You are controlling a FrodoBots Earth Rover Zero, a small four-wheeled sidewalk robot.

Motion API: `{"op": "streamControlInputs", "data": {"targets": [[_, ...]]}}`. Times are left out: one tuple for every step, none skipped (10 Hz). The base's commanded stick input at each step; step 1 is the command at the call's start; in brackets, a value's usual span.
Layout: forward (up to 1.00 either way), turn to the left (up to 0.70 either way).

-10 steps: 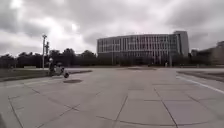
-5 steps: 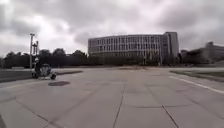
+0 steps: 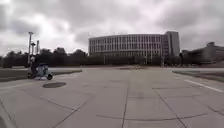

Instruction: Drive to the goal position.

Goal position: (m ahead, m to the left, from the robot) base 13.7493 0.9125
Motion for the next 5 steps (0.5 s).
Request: {"op": "streamControlInputs", "data": {"targets": [[0.70,-0.20],[0.70,-0.20],[0.70,-0.20],[0.70,-0.20],[0.70,-0.03]]}}
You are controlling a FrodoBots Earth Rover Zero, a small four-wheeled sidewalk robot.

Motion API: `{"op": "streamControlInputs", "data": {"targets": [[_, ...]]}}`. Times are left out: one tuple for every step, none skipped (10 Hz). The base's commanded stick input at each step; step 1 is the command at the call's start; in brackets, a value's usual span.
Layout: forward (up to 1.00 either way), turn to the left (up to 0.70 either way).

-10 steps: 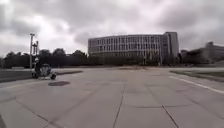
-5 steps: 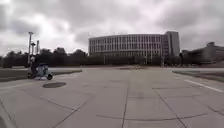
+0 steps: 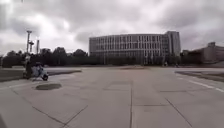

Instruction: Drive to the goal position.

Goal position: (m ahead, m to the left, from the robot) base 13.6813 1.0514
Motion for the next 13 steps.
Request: {"op": "streamControlInputs", "data": {"targets": [[0.70,0.00],[0.70,-0.02],[0.70,-0.11],[0.70,-0.19],[0.70,-0.05],[0.70,0.00],[0.70,-0.07],[0.70,-0.11],[0.70,0.00],[0.70,-0.04],[0.70,-0.14],[0.70,-0.09],[0.70,0.00]]}}
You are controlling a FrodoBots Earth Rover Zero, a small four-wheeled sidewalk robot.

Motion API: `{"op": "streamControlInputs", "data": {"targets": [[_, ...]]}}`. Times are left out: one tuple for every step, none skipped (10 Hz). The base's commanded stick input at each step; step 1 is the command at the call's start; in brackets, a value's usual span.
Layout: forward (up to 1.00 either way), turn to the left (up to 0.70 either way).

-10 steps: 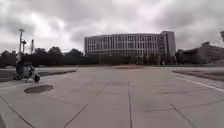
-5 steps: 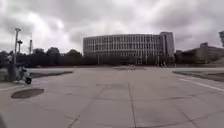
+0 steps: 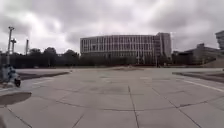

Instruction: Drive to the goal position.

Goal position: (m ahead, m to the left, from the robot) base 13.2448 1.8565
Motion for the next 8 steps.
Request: {"op": "streamControlInputs", "data": {"targets": [[0.70,-0.11],[0.70,-0.17],[0.70,-0.08],[0.70,0.00],[0.70,0.00],[0.70,-0.09],[0.70,-0.14],[0.70,0.00]]}}
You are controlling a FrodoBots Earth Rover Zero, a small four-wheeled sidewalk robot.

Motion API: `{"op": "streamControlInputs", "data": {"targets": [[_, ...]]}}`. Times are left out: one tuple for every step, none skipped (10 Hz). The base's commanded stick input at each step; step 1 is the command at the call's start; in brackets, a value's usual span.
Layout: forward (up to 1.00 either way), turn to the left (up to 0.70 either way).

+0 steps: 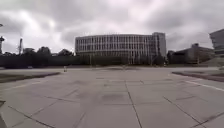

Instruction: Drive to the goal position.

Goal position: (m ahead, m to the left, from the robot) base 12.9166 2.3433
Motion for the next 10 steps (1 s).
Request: {"op": "streamControlInputs", "data": {"targets": [[0.70,0.00],[0.70,0.00],[0.70,0.00],[0.70,0.00],[0.70,0.00],[0.70,0.00],[0.70,-0.12],[0.70,-0.21],[0.70,-0.22],[0.70,-0.22]]}}
